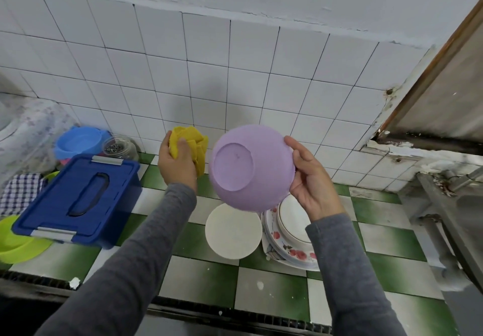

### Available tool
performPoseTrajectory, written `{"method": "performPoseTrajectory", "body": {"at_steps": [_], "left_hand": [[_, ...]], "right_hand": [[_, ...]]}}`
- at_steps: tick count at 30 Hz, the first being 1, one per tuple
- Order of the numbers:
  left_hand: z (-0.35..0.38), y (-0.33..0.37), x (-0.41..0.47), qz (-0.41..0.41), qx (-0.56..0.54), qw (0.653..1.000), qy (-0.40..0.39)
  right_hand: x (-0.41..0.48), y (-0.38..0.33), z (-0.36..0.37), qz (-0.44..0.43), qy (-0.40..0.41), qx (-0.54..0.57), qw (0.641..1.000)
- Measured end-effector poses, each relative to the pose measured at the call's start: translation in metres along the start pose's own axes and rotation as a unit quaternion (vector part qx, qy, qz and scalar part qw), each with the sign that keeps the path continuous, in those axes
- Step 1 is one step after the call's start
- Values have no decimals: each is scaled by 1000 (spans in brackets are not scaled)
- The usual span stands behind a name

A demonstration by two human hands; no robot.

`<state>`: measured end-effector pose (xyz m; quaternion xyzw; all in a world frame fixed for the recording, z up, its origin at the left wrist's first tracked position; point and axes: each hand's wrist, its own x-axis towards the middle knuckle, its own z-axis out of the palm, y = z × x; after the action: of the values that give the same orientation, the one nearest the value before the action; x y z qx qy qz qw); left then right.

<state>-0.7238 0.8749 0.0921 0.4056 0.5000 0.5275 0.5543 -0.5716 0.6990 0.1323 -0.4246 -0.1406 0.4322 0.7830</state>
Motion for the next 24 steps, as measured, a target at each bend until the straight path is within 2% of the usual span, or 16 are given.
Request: {"method": "performPoseTrajectory", "body": {"at_steps": [6, 9, 13, 14, 16, 17, 18, 19, 22, 24], "left_hand": [[4, 8, -2, 88, 41, 995, -32], [11, 11, -21, 149, 43, 983, -101], [23, 9, -53, 238, 77, 947, -201], [24, 8, -58, 291, 102, 927, -213], [26, 1, -62, 447, 162, 849, -230], [28, -1, -62, 508, 182, 808, -236], [30, -2, -61, 539, 195, 783, -241], [33, -1, -59, 547, 205, 774, -244], [42, 8, -48, 537, 228, 775, -243], [45, 17, -40, 504, 229, 791, -260]], "right_hand": [[-2, 5, 6, -30, 52, -102, 993], [-1, 11, 19, -51, 72, -124, 988], [3, 25, 37, -109, 86, -162, 977], [4, 26, 39, -122, 91, -169, 974], [5, 25, 42, -141, 90, -161, 973], [6, 24, 44, -146, 83, -153, 974], [6, 23, 45, -151, 78, -155, 973], [6, 23, 46, -158, 74, -167, 970], [0, 25, 47, -174, 70, -201, 962], [-5, 25, 46, -186, 70, -215, 956]]}}
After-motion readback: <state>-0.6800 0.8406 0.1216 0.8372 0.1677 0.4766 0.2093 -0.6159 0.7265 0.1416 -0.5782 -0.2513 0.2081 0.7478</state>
